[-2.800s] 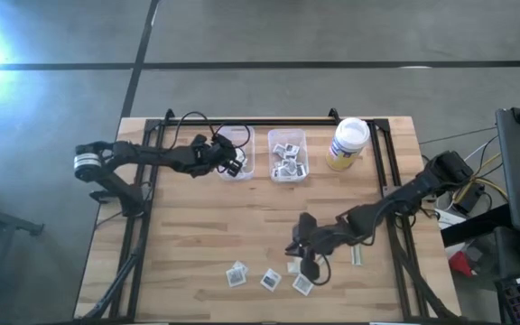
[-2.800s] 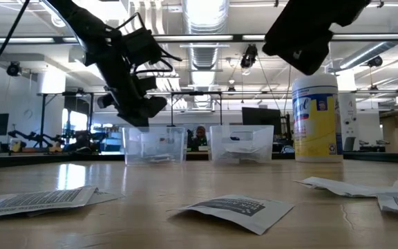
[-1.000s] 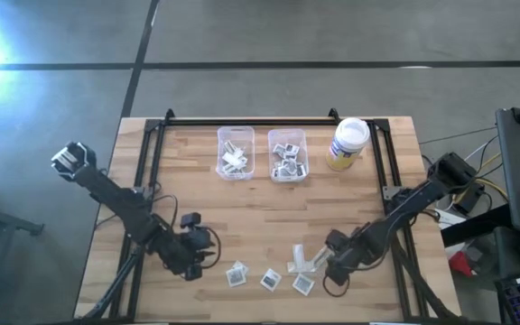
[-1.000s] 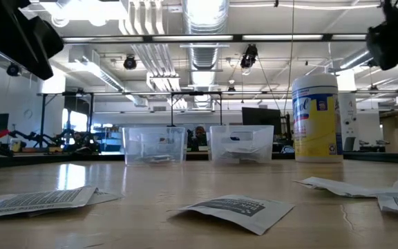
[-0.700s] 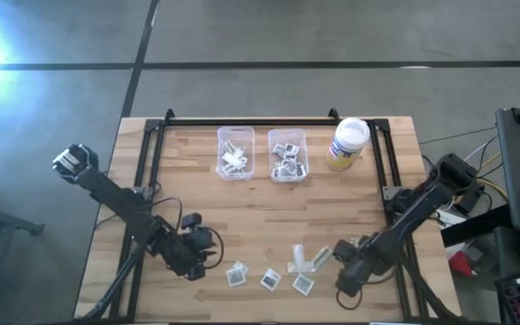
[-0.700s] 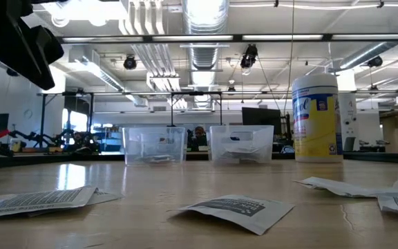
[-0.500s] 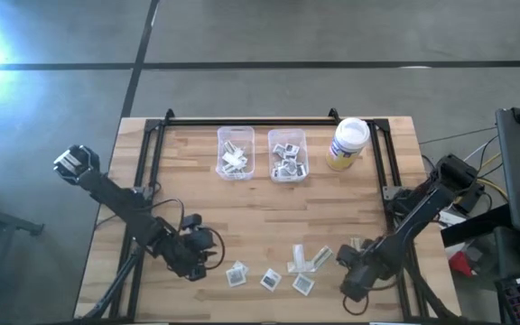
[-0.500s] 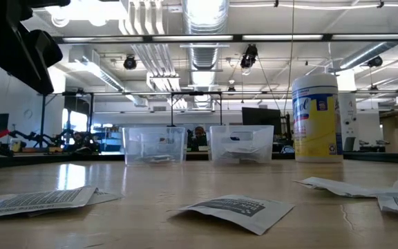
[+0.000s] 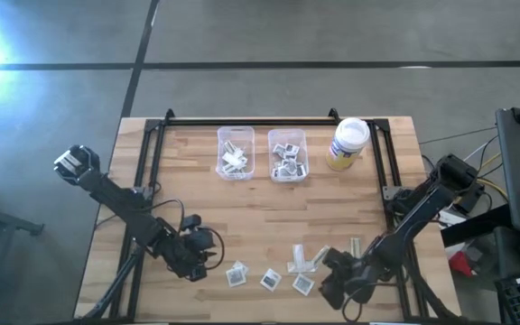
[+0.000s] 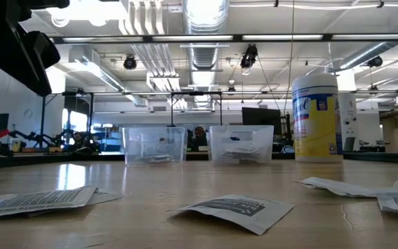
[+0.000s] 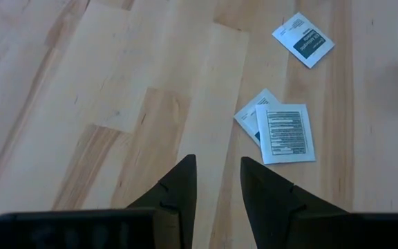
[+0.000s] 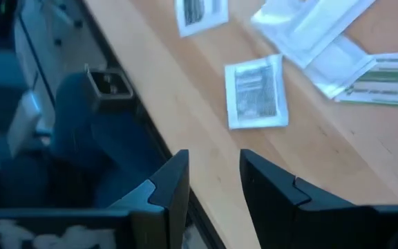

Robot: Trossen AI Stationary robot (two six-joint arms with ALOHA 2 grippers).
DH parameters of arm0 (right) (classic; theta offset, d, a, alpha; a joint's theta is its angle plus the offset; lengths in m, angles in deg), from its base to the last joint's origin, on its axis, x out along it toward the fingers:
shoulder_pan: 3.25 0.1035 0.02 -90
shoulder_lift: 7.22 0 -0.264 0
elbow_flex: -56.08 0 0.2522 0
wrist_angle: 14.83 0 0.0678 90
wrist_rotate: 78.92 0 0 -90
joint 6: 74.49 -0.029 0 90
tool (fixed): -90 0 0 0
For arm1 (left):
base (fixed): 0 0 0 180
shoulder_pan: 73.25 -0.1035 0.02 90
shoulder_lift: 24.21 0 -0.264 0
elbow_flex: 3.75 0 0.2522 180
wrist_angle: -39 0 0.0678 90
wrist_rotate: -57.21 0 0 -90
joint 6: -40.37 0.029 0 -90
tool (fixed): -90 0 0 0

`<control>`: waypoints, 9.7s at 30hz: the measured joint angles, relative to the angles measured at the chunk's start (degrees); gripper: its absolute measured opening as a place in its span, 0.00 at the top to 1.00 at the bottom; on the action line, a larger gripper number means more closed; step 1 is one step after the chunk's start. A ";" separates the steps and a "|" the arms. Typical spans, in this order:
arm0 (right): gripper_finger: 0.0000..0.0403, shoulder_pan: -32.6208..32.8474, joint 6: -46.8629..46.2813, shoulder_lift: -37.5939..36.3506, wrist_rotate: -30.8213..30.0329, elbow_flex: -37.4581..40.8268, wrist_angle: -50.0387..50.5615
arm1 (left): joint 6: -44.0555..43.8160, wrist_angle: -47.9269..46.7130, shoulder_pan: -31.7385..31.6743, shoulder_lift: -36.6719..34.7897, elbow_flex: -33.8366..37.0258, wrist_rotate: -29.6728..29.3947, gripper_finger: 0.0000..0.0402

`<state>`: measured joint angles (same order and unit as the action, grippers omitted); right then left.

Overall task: Pick & Place First Aid Supplies
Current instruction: Put the gray towelette pack into the right transparent bin, then put the green bandage pack into the left transparent bin

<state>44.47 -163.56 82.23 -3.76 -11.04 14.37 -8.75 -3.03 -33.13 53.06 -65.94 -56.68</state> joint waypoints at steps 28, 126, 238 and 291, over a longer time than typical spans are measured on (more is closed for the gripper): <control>0.69 -2.71 -11.20 12.04 -1.66 0.56 -4.35 | 2.46 -0.04 0.07 -0.02 0.02 -0.12 0.74; 0.98 -20.51 28.69 -10.84 -4.81 4.07 -6.84 | 2.16 0.39 0.04 -0.04 0.04 0.00 0.74; 0.81 -7.55 -3.99 -16.17 2.85 7.86 26.26 | 1.09 2.32 0.02 -0.04 0.04 -0.01 0.51; 0.73 -10.99 1.87 -1.20 1.12 18.33 0.87 | 1.36 3.02 0.00 -0.04 0.04 -1.72 0.51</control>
<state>33.49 -161.69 81.03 -2.65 7.29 15.24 -7.40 -0.01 -33.13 53.02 -65.90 -58.40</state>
